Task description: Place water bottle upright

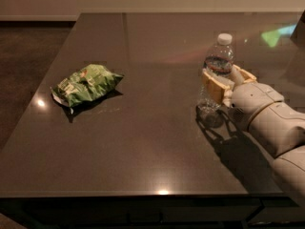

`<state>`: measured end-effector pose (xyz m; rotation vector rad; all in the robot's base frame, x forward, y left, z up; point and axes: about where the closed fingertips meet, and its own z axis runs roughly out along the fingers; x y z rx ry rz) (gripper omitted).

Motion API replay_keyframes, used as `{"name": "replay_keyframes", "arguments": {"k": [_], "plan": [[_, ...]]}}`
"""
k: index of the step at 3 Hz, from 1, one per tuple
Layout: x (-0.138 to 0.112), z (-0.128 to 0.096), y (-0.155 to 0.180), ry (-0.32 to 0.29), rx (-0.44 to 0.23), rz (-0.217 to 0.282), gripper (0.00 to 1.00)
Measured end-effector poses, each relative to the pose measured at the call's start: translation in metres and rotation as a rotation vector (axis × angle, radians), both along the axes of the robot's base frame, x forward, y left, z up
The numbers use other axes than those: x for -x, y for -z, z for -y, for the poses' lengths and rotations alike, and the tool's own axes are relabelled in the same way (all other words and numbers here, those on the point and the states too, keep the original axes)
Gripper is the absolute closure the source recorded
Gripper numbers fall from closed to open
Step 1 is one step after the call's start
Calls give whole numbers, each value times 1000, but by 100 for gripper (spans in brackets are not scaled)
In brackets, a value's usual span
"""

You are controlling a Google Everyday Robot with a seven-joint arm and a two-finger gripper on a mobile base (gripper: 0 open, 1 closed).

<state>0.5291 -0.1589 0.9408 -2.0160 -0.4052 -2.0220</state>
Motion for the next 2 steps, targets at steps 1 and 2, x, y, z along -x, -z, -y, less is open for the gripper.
{"name": "replay_keyframes", "arguments": {"k": [1, 2], "plan": [[1, 5, 4, 11, -8, -4, 83], [3, 9, 6, 25, -15, 11, 60]]}}
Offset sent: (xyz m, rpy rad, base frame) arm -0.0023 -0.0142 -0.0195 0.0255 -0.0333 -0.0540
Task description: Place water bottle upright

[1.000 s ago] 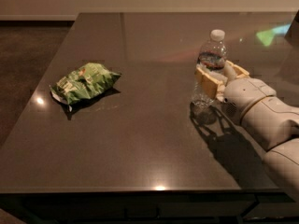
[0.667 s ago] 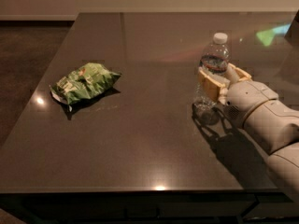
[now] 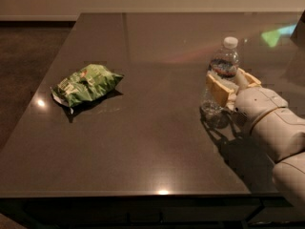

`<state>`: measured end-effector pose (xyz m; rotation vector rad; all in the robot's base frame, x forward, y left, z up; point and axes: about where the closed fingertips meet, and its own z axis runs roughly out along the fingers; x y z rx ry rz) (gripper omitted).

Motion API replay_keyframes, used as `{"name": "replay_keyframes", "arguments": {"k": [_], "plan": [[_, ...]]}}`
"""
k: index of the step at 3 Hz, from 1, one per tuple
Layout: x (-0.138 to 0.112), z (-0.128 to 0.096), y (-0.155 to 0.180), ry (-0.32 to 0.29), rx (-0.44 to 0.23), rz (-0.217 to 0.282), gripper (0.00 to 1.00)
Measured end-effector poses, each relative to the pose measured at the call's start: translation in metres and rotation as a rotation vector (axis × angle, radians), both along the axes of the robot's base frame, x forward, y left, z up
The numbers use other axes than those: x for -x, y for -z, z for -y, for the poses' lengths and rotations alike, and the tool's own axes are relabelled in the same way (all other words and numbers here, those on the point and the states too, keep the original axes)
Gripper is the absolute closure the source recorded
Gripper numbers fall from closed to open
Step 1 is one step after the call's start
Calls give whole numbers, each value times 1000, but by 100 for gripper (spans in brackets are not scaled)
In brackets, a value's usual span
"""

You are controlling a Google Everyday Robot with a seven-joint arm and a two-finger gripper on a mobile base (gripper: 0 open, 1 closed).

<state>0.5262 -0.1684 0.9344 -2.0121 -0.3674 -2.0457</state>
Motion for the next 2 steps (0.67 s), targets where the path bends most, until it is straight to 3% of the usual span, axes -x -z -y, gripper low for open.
{"name": "replay_keyframes", "arguments": {"k": [2], "plan": [[2, 5, 8, 27, 8, 18, 13]]}}
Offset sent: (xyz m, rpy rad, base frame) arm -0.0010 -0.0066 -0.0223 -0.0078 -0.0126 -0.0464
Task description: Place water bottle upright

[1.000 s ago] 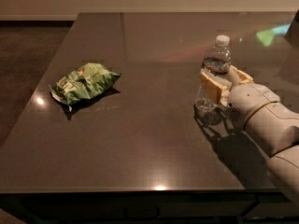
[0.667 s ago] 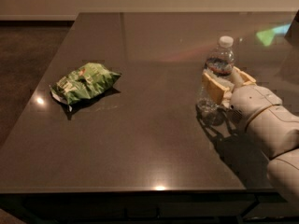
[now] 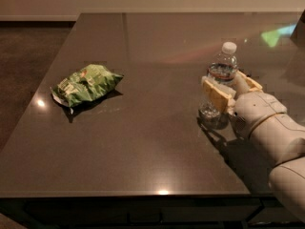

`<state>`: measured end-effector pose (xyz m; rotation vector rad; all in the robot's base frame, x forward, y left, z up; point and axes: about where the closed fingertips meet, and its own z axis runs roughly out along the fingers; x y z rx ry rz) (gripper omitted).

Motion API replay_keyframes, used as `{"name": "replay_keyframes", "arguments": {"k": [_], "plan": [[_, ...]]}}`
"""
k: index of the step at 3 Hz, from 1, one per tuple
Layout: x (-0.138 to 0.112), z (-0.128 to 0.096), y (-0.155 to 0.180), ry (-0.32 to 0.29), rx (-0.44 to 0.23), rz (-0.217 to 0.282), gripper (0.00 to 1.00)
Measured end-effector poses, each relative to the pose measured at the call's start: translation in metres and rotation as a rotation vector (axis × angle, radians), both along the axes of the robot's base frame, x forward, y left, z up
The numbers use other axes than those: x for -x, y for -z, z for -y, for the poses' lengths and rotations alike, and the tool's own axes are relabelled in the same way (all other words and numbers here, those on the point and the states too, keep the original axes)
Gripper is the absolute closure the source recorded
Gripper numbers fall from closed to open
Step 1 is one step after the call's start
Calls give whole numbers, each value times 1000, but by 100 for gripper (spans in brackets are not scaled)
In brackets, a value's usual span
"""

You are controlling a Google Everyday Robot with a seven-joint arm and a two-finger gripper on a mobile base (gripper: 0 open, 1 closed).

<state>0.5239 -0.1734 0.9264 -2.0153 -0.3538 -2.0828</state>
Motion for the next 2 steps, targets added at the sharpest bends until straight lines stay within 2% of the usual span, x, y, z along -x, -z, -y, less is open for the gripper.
{"name": "replay_keyframes", "arguments": {"k": [1, 2], "plan": [[0, -1, 6, 3, 6, -17, 0], [0, -1, 6, 3, 6, -17, 0]]}}
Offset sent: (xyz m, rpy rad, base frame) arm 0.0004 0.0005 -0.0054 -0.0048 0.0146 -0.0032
